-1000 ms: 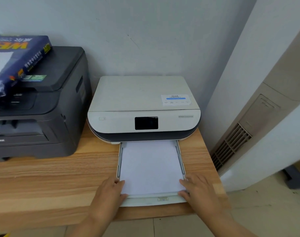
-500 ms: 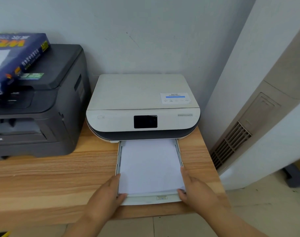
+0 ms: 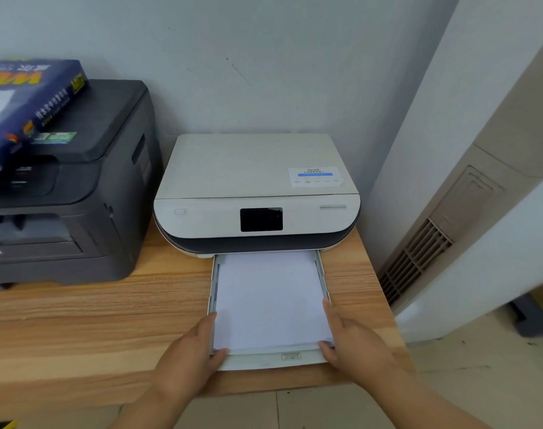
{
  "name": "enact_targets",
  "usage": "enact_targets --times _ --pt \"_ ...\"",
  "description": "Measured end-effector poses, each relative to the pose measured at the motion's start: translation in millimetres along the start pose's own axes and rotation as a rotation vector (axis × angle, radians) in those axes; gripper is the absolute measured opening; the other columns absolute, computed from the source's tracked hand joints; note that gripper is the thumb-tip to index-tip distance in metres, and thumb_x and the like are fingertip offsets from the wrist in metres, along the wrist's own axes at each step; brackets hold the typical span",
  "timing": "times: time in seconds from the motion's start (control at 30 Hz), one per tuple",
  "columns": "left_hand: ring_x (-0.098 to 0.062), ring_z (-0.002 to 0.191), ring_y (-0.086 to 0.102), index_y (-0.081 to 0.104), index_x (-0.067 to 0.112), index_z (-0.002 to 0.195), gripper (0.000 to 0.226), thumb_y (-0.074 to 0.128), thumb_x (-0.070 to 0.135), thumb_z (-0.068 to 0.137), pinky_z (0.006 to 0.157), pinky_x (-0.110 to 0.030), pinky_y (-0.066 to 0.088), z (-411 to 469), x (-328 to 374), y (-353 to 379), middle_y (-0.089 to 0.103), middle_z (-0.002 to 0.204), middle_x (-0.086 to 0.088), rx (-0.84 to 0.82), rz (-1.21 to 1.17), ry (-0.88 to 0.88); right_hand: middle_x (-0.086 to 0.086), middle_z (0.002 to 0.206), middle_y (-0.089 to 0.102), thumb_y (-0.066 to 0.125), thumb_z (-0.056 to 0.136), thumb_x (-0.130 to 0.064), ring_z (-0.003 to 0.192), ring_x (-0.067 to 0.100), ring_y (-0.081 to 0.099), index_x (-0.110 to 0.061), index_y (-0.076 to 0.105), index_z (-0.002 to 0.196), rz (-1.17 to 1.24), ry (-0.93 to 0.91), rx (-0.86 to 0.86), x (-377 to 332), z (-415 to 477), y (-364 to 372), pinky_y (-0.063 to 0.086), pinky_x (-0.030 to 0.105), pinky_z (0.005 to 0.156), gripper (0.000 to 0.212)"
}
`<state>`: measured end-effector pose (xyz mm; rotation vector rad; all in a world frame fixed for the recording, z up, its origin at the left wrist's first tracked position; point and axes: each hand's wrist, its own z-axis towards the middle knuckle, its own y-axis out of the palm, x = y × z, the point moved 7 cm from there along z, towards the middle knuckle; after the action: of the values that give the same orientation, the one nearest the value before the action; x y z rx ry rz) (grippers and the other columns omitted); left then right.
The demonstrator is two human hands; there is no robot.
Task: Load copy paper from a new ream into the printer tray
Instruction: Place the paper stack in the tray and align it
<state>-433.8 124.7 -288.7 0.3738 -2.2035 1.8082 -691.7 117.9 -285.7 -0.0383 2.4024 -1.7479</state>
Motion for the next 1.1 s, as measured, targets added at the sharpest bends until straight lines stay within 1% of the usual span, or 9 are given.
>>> enact_targets --times 0.1,0.17,0.3,0.4,0.5,0.7,0.83,0.97,1.1 --pt "-0.021 0.114 0.058 0.021 0.019 0.144 0.068 0.052 0.040 0.087 0.086 -0.028 0.045 0.6 0.1 1.0 0.056 0.133 -0.004 0.001 0.017 0.003 0.007 0.119 0.057 0.037 0.094 -0.041 0.082 0.019 0.052 -0.017 -0.005 0.150 -0.020 -0.011 0.006 -1.6 -0.4 -1.7 0.030 0.024 0.049 0.073" --pt "-0.021 0.111 0.060 0.022 0.018 0.144 0.066 0.051 0.038 0.088 0.084 -0.028 0.045 0.3 -1.0 0.9 0.060 0.129 -0.004 0.009 0.024 0.001 0.007 0.116 0.058 0.037 0.094 -0.042 0.078 0.017 0.046 -0.017 -0.005 0.150 -0.019 -0.003 0.011 -0.9 -0.1 -1.0 0.034 0.026 0.052 0.074" --pt "-0.020 0.110 0.061 0.022 0.018 0.144 0.066 0.051 0.038 0.088 0.083 -0.026 0.045 -0.6 0.1 -0.8 0.061 0.127 -0.003 0.024 0.033 0.006 0.006 0.112 0.060 0.037 0.093 -0.042 0.077 0.018 0.048 -0.018 -0.006 0.149 -0.023 0.015 0.001 1.4 1.0 1.3 0.038 0.028 0.056 0.074" --pt "-0.020 0.111 0.060 0.023 0.018 0.143 0.067 0.053 0.039 0.087 0.084 -0.026 0.047 -1.8 2.6 -2.2 0.058 0.132 -0.004 0.029 0.023 0.016 0.008 0.114 0.059 0.037 0.094 -0.039 0.075 0.018 0.043 -0.017 -0.005 0.149 -0.028 0.018 -0.006 0.5 1.4 1.7 0.028 0.024 0.047 0.073" --pt "-0.021 0.111 0.061 0.026 0.017 0.142 0.068 0.056 0.039 0.085 0.085 -0.028 0.047 -2.4 2.4 -2.4 0.058 0.132 -0.004 0.038 0.007 0.020 0.008 0.114 0.059 0.036 0.094 -0.038 0.074 0.018 0.042 -0.016 -0.006 0.149 -0.035 0.015 -0.009 -0.5 0.4 1.4 0.024 0.023 0.045 0.073" --pt "-0.020 0.110 0.061 0.025 0.018 0.143 0.068 0.054 0.039 0.086 0.084 -0.027 0.047 -1.2 1.9 -1.7 0.058 0.132 -0.003 0.033 0.011 0.030 0.007 0.119 0.056 0.037 0.093 -0.039 0.078 0.018 0.043 -0.017 -0.007 0.149 -0.007 0.018 -0.001 -1.5 -1.7 -4.1 0.038 0.030 0.060 0.075" --pt "-0.022 0.111 0.060 0.024 0.018 0.143 0.067 0.053 0.039 0.086 0.085 -0.028 0.046 -0.4 -0.8 0.0 0.058 0.131 -0.005 0.023 0.019 0.017 0.006 0.119 0.057 0.038 0.093 -0.040 0.085 0.021 0.053 -0.018 -0.007 0.149 -0.011 0.011 0.006 -1.9 -0.8 -2.9 0.038 0.030 0.060 0.075" --pt "-0.024 0.113 0.058 0.023 0.017 0.143 0.067 0.052 0.038 0.087 0.087 -0.029 0.045 0.9 -2.3 1.3 0.058 0.131 -0.007 0.010 0.020 0.006 0.006 0.112 0.059 0.037 0.093 -0.039 0.076 0.018 0.045 -0.018 -0.008 0.149 -0.003 0.036 -0.014 0.5 0.7 0.6 0.038 0.029 0.057 0.075" --pt "-0.023 0.112 0.059 0.027 0.017 0.142 0.067 0.056 0.036 0.085 0.086 -0.029 0.046 -2.0 0.0 -1.3 0.058 0.131 -0.006 0.038 -0.010 0.022 0.007 0.119 0.057 0.037 0.094 -0.038 0.076 0.016 0.043 -0.016 -0.008 0.149 0.004 0.034 -0.016 -1.5 -1.1 -1.5 0.038 0.029 0.058 0.074"
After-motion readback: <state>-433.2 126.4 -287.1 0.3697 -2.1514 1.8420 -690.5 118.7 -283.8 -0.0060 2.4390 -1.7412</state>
